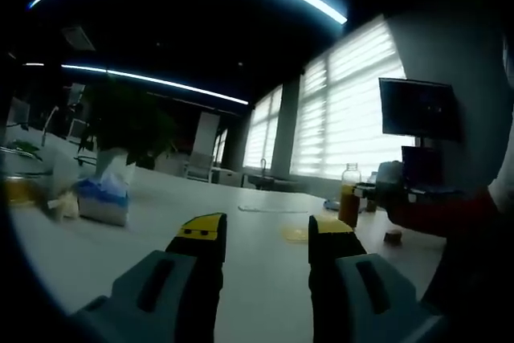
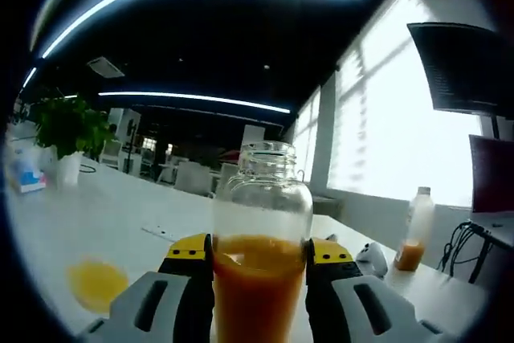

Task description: Open the Petri dish lid, place the lid on the table, pour the liquid culture medium into the Petri dish, pick up the Petri dish lid from the table, and close the Petri dish

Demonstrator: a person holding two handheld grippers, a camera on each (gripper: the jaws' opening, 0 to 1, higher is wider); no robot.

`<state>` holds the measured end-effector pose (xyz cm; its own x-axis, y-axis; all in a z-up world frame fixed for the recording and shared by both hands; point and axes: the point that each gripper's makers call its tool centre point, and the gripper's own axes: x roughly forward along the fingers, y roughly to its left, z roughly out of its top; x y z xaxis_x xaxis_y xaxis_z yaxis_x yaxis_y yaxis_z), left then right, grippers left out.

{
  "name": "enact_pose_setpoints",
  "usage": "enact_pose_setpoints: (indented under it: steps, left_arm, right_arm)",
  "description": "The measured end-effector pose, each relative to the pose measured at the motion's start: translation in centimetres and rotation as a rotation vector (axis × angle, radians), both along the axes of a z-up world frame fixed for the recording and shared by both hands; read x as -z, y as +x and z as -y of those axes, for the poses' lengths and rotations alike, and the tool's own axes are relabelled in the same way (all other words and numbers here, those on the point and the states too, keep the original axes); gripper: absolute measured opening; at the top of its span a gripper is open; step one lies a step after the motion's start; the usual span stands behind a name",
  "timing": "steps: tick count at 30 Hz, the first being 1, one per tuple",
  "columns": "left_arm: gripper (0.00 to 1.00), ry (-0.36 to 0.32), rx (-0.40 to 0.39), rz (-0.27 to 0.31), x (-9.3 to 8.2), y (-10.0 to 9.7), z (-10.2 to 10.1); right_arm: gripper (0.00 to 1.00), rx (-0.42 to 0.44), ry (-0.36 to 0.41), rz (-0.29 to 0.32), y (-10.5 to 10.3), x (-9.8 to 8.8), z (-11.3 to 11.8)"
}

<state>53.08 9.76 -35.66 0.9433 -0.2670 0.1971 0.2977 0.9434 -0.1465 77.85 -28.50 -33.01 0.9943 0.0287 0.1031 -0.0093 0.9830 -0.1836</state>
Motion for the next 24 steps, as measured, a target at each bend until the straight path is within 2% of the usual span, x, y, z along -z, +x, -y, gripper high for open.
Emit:
enact_pose_setpoints:
  steps: [9, 15, 19, 24]
  left_arm:
    - [0.32, 0.004, 0.006, -0.003, 0.0, 0.1, 0.2]
    - [0.32, 0.008, 0.011, 0.008, -0.6, 0.1, 0.6]
    - [0.32, 0.021, 0.014, 0.007, -0.6, 0.0, 0.8]
    - [0.32, 0.025, 0.006, 0.008, -0.8, 0.1, 0.7]
  right_arm:
    - [0.40, 0.019, 0.077, -0.018, -0.8, 0.3, 1.1]
    - [0.41, 0.024, 0.065, -0.010, -0.5, 0.3, 1.2]
    - [0.42, 0.011, 0.001, -0.004, -0.5, 0.5, 1.0]
    - [0.44, -0.008, 0.007, -0.018, -0.8, 0.5, 1.0]
